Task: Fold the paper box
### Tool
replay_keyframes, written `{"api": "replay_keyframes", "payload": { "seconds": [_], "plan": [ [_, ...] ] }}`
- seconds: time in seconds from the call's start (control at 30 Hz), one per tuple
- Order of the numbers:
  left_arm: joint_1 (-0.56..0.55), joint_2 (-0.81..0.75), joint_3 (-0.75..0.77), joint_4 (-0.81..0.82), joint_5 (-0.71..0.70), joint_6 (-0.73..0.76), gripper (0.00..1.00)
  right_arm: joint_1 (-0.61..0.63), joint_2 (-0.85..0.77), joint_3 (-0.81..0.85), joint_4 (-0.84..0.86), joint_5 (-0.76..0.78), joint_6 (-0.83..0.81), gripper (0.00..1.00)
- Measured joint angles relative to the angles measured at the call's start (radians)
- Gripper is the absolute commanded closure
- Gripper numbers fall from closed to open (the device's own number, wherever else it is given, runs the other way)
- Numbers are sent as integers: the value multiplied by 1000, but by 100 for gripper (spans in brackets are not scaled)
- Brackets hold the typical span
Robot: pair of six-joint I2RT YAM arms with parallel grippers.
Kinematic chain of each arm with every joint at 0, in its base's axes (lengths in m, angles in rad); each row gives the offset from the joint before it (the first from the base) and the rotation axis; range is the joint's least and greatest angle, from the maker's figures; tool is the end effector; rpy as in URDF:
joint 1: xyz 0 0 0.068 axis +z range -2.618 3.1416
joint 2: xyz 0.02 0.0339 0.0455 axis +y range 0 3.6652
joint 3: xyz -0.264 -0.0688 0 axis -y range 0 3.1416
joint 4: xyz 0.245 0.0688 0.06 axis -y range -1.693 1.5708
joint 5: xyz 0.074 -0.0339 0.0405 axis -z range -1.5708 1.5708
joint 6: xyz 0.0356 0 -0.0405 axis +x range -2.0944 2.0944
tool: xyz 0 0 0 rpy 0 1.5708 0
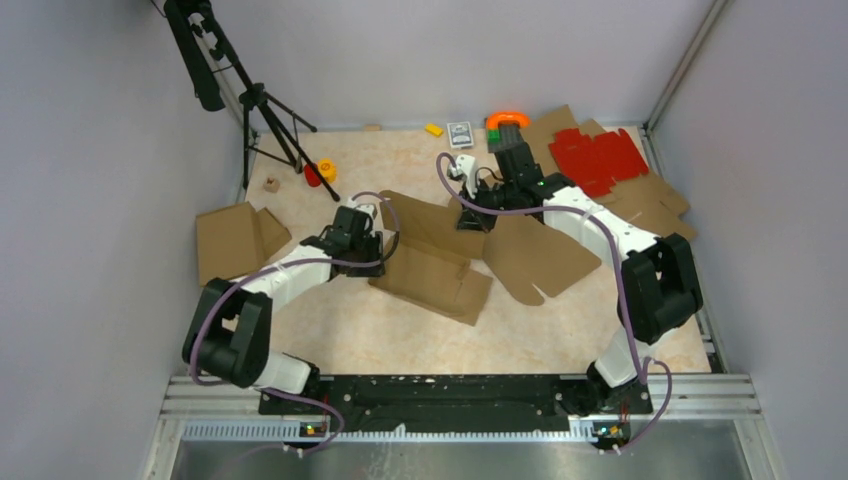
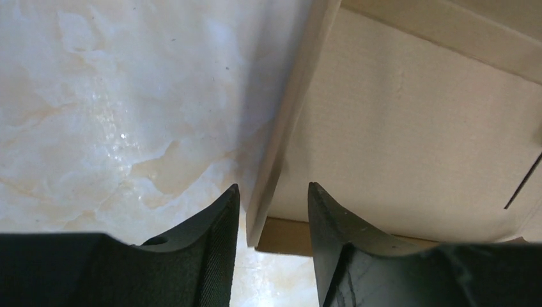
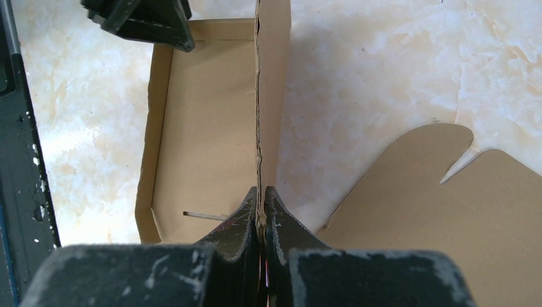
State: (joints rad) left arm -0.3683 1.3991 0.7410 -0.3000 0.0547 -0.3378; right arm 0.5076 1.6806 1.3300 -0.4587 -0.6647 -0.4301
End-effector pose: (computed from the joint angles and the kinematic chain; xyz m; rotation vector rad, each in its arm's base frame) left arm 0.2497 -0.0985 0.1816 0.0613 2.5628 -0.3462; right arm 0.3127 0.1991 0.2743 -1.3141 1.8958 0.8235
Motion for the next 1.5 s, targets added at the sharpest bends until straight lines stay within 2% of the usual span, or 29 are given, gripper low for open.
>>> {"api": "replay_keyframes", "payload": {
  "seconds": [0.07, 0.17, 0.2, 0.63, 0.9, 0.97, 1.07, 1.13, 1.2, 1.4, 1.5],
  "plan": [
    [0, 47, 28, -10, -3, -3, 72, 0, 0, 0, 3, -3, 1, 100],
    [0, 86, 55, -17, -5, -6, 98, 0, 0, 0, 9, -12, 7, 100],
    [0, 94, 62, -20, -6, 2, 100, 0, 0, 0, 11, -15, 8, 100],
    [-56, 148, 127, -92, -98, 11, 100, 41, -15, -13, 71, -18, 125, 100],
    [-94, 157, 142, -118, -184, -13, 100, 51, -62, -128, 190, -50, 271, 100],
    [-102, 157, 142, -120, -204, -20, 100, 51, -66, -156, 229, -56, 303, 85],
    [-113, 157, 142, -120, -217, -29, 100, 51, -70, -172, 247, -46, 338, 76],
    [-119, 156, 140, -118, -222, -31, 100, 51, -71, -176, 253, -35, 363, 60],
    [-124, 154, 135, -109, -225, -31, 100, 50, -74, -186, 264, -35, 397, 48],
    [-133, 146, 121, -75, -211, -23, 100, -2, -79, -206, 320, -93, 496, 35],
    [-138, 145, 116, -49, -191, -13, 100, -36, -79, -206, 346, -130, 560, 33]
  ]
}}
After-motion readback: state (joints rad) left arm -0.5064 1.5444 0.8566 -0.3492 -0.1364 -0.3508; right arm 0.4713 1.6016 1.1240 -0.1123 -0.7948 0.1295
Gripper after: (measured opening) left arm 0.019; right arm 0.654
